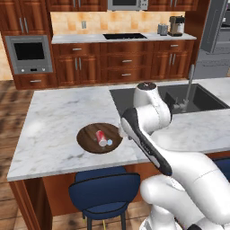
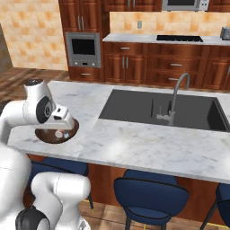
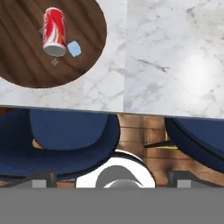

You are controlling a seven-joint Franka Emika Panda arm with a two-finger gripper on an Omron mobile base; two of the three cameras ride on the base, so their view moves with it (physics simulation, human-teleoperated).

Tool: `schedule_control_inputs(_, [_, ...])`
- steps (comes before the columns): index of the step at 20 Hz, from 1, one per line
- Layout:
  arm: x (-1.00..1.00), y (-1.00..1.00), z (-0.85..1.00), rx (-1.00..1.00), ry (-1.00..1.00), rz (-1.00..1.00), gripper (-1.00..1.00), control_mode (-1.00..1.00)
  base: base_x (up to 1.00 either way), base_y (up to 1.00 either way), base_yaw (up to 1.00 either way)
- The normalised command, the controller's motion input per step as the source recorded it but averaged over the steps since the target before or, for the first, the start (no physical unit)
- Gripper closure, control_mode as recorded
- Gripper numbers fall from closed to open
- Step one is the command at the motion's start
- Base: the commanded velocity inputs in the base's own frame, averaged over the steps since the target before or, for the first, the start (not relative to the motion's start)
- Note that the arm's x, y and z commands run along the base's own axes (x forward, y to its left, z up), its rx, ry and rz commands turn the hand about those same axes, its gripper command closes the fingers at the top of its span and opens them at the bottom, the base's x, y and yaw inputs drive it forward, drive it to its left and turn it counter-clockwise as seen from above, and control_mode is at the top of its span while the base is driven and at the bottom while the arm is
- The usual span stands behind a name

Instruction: Open the fridge, grab two sodas, and place both sodas inside the bowl with ice on the dining counter.

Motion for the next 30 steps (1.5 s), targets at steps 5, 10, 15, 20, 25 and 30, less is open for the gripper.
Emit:
schedule_control_inputs(5, [-0.95,-0.38,0.0,0.0,-0.12,0.13,-1.0,-1.0,0.0,0.0,0.0])
schedule_control_inputs(10, [-0.98,-0.44,0.0,0.01,-0.15,0.12,-1.0,-1.0,0.0,0.0,0.0])
schedule_control_inputs(15, [-0.77,-0.14,-0.02,0.0,-0.14,0.0,-1.0,-1.0,0.0,0.0,0.0])
schedule_control_inputs(20, [-0.21,0.0,-0.11,0.0,-0.01,0.01,-1.0,-1.0,0.0,0.0,0.0])
schedule_control_inputs(25, [-0.08,-0.02,-0.08,0.0,-0.02,0.0,-1.0,1.0,-0.3,-0.29,-0.04])
schedule_control_inputs(30, [0.0,0.0,0.0,0.0,0.0,0.0,-1.0,1.0,-0.47,-0.77,-0.18])
